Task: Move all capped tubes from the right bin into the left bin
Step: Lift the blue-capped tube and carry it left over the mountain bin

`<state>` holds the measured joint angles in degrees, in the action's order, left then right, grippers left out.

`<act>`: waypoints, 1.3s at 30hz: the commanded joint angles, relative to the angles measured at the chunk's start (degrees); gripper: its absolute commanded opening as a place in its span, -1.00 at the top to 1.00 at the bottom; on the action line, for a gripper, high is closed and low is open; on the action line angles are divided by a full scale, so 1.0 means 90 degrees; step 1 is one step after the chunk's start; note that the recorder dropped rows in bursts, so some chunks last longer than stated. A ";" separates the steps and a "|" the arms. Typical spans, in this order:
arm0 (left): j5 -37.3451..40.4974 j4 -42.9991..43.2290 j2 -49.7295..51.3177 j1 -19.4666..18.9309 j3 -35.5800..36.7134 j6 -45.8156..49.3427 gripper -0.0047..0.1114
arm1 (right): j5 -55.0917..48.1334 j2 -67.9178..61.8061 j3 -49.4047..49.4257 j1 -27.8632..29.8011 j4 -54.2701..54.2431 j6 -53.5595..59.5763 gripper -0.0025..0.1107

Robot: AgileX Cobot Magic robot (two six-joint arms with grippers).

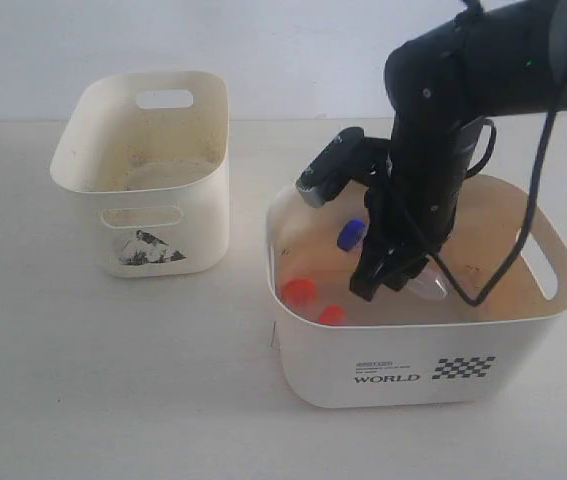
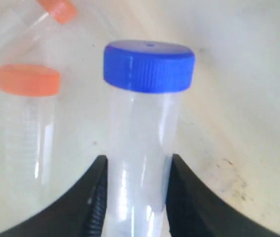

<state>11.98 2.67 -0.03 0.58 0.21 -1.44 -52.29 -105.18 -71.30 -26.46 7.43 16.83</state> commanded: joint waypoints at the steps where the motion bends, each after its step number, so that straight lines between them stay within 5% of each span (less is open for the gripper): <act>1: 0.0001 0.0014 0.0003 -0.0002 -0.0023 -0.0061 0.84 | -0.0177 0.0479 0.0000 0.0026 0.0037 0.0008 0.96; 28: -0.0011 0.0014 0.0003 -0.0002 -0.0023 -0.0061 0.84 | -0.0587 0.1841 -0.0516 0.0026 -0.0825 0.0654 0.96; 39: 0.0002 0.0014 0.0003 -0.0002 -0.0023 -0.0061 0.84 | 0.1960 0.1487 -0.0846 0.0026 -0.1857 0.1682 0.96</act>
<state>11.98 2.67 -0.03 0.58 0.21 -1.44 -41.81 -90.33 -78.60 -26.36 -5.81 27.73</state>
